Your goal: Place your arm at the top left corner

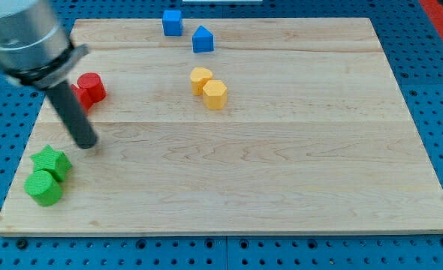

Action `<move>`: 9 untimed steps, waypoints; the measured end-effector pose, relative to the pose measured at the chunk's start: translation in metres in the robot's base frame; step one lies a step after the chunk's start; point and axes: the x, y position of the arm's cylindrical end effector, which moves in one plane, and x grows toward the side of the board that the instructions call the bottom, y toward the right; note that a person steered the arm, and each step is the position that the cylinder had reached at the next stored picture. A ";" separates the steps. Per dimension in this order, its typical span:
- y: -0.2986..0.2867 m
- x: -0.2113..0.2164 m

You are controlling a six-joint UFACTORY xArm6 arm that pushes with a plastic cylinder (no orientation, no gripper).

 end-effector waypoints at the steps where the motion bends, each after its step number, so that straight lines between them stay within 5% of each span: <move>1: 0.049 -0.009; 9: 0.021 -0.009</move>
